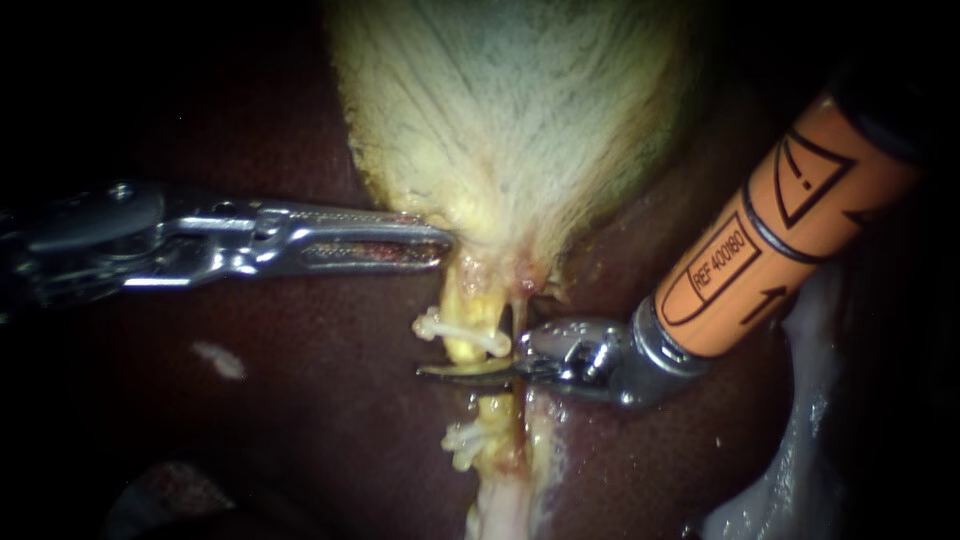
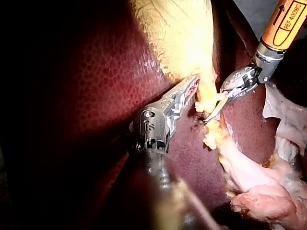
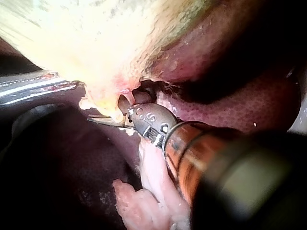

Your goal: Go back from the cut left tube

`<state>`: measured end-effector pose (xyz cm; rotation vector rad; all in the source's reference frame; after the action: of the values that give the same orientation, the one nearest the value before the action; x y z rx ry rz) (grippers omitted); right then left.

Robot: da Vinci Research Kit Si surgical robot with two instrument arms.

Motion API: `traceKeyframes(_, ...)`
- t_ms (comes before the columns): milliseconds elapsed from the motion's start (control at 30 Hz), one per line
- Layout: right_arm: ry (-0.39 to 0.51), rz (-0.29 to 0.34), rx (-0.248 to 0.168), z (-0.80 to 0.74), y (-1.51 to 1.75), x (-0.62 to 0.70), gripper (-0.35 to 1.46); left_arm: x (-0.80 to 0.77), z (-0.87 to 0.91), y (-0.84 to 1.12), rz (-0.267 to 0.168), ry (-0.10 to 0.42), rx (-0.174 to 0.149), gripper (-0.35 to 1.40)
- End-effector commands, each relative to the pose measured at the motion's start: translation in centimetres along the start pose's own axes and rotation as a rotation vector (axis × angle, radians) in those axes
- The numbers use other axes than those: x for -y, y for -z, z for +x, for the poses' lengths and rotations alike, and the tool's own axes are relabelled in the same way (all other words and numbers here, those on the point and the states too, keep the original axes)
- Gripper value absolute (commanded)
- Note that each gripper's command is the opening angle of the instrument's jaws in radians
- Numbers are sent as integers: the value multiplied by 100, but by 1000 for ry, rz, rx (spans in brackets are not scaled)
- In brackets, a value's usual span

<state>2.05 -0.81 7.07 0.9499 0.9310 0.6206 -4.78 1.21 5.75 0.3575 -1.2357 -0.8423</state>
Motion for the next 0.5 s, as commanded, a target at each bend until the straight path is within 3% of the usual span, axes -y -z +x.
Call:
traceKeyframes(33, -6, 0, 0, 0, 0, 0, -35, 0, 0, 0, 0, 0, 0, -35)
traceKeyframes(167, -45, 6, -13, -2, -2, 0, -30, 0, 0, 0, 0, 0, 0, -35)
traceKeyframes(267, -74, -3, -21, -3, -3, 1, 10, 0, 0, 0, 0, 0, 0, -35)
traceKeyframes(500, -86, 1, -33, -2, -5, 2, 71, 0, 0, 0, 0, 0, 0, -35)
